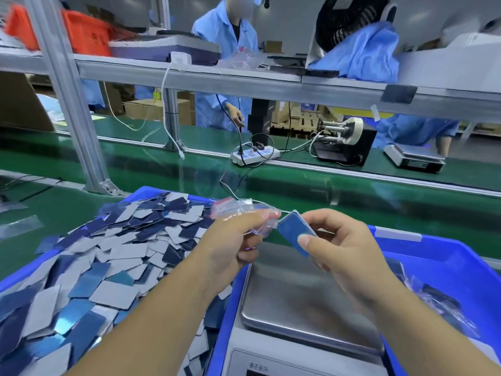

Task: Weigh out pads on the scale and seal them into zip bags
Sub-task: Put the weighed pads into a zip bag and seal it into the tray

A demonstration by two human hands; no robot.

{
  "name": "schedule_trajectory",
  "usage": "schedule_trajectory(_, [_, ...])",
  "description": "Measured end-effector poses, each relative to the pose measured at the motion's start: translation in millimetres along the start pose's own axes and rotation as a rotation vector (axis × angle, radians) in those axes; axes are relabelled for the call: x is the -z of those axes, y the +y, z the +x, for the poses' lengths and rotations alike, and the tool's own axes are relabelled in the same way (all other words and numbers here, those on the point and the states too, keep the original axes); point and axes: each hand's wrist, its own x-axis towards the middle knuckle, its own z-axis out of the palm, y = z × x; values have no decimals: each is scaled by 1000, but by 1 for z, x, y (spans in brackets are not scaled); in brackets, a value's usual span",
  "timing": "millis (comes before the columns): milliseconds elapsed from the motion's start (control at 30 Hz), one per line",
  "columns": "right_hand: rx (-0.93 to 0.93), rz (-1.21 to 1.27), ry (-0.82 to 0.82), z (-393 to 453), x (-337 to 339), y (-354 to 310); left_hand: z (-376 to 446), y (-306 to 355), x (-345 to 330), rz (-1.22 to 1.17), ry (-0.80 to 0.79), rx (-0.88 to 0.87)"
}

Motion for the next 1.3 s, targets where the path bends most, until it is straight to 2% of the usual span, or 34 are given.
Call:
schedule_trajectory(167, [40,-97,39,-2,-2,0,1,0,-2,-5,31,-26])
schedule_trajectory(567, [74,-236,129,-5,-8,0,-5,-2,-7,-24,-107,-9])
schedule_trajectory(700, [57,-217,164,-4,-9,2,-4,-2,-6,-27,-127,-2])
schedule_trajectory(800, [33,-103,186,-1,-8,4,-3,-3,-6,-28,-133,-19])
schedule_trajectory(1100, [42,32,105,-3,-10,1,-4,-5,-8,51,-131,-72])
schedule_trajectory(1300, [74,-110,75,-3,-9,5,-3,-6,-8,27,-185,-132])
